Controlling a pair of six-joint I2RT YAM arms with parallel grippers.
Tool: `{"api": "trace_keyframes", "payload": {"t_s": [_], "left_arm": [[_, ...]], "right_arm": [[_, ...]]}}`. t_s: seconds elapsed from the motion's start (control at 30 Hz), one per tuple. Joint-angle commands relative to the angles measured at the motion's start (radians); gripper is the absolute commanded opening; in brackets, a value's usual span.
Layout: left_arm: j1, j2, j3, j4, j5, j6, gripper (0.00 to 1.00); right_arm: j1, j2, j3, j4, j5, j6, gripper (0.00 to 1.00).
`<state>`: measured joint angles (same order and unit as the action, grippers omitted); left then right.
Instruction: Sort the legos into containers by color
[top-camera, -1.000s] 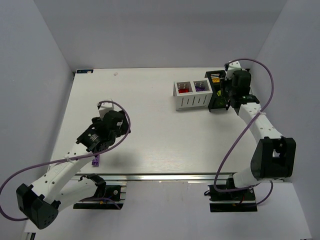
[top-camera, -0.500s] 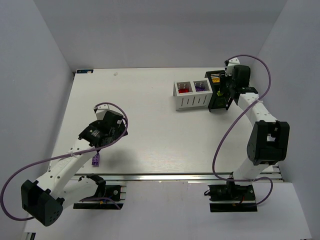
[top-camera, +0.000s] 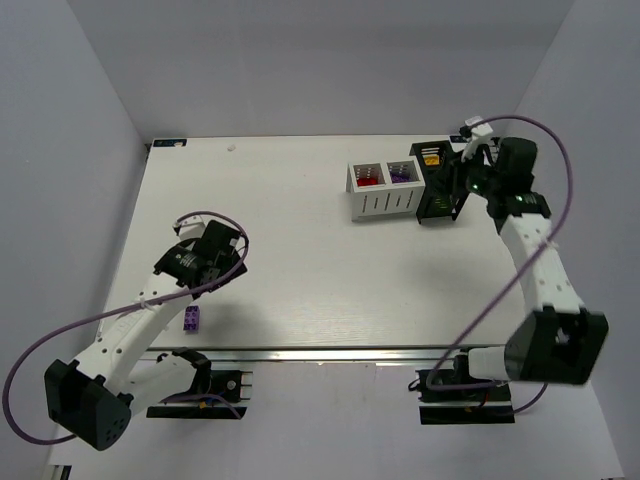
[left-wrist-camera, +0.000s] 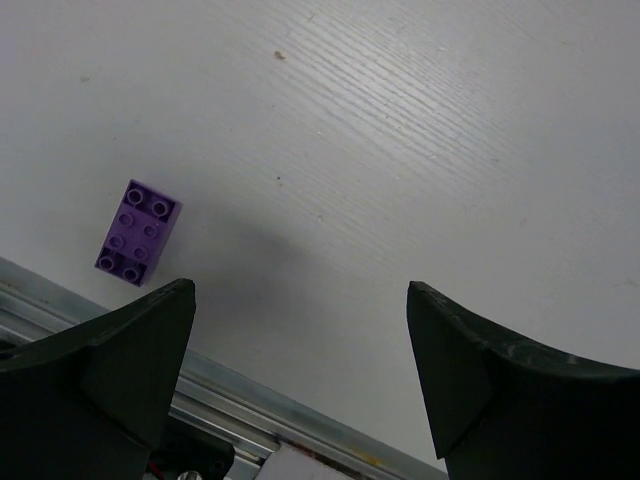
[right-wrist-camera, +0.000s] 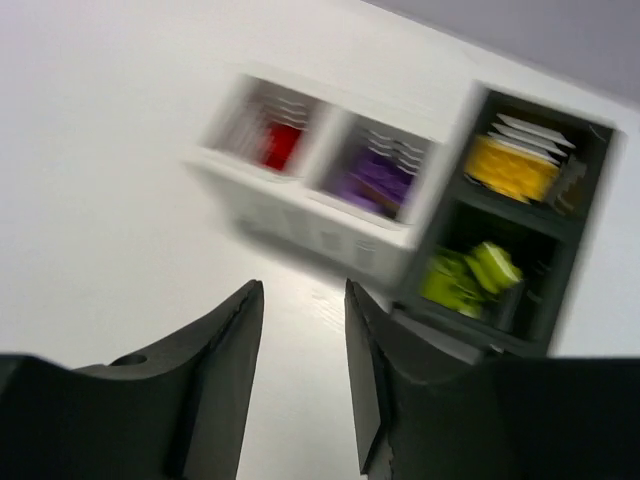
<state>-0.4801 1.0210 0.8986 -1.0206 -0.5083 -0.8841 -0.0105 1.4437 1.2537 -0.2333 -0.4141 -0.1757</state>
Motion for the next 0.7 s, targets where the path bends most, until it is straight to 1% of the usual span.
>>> {"api": "trace_keyframes", "payload": {"t_s": [0.0, 0.03, 0.07, 0.1, 0.13, 0.17, 0.23, 0.3, 0.37, 0.43, 0.47, 0.5, 0.53, 0.57, 0.6, 0.67], "left_arm": [[0.029, -0.006, -0.006, -0.088, -0.01, -0.116, 0.95], [0.044, -0.007, -0.015, -0.099, -0.007, -0.121, 0.95], [0.044, -0.006, -0.018, -0.101, -0.009, -0.122, 0.95], [0.06, -0.002, -0.018, -0.102, -0.013, -0.112, 0.94], [0.08, 0.014, -0.007, -0.125, -0.044, -0.108, 0.94], [0.092, 0.031, 0.002, -0.136, -0.055, -0.105, 0.94], [0.116, 0.077, 0.01, -0.165, -0.062, -0.093, 0.94], [0.162, 0.099, 0.002, -0.168, -0.046, -0.082, 0.94], [0.208, 0.108, -0.015, -0.132, 0.003, -0.053, 0.94], [0.241, 0.116, -0.033, -0.081, 0.043, 0.014, 0.95], [0.253, 0.12, -0.033, -0.07, 0.08, 0.036, 0.97], [0.279, 0.128, -0.032, -0.056, 0.1, 0.075, 0.97], [0.288, 0.128, -0.03, -0.044, 0.105, 0.08, 0.98], [0.316, 0.132, -0.026, -0.035, 0.14, 0.095, 0.98], [0.327, 0.134, -0.02, -0.021, 0.163, 0.149, 0.98], [0.348, 0.148, -0.023, -0.006, 0.186, 0.169, 0.96]], "right_arm": [[-0.014, -0.262, -0.106, 0.04, -0.598, -0.019, 0.44], [-0.013, -0.302, -0.197, 0.146, -0.647, 0.057, 0.42], [-0.013, -0.363, -0.235, 0.188, -0.675, 0.102, 0.41], [-0.013, -0.379, -0.259, 0.219, -0.704, 0.134, 0.42], [-0.013, -0.385, -0.272, 0.215, -0.713, 0.149, 0.46], [-0.014, -0.373, -0.269, 0.195, -0.722, 0.14, 0.47], [-0.014, -0.346, -0.251, 0.116, -0.744, 0.105, 0.48], [-0.013, -0.306, -0.24, 0.1, -0.773, 0.102, 0.48], [-0.009, -0.287, -0.234, 0.086, -0.766, 0.097, 0.48], [-0.009, -0.29, -0.235, 0.086, -0.767, 0.096, 0.48], [-0.008, -0.299, -0.238, 0.088, -0.767, 0.096, 0.48], [-0.009, -0.305, -0.244, 0.098, -0.766, 0.099, 0.48], [-0.009, -0.315, -0.25, 0.112, -0.764, 0.107, 0.48], [-0.012, -0.327, -0.257, 0.127, -0.762, 0.131, 0.49], [-0.013, -0.335, -0.269, 0.153, -0.761, 0.14, 0.49], [-0.014, -0.342, -0.273, 0.163, -0.769, 0.148, 0.5]]}}
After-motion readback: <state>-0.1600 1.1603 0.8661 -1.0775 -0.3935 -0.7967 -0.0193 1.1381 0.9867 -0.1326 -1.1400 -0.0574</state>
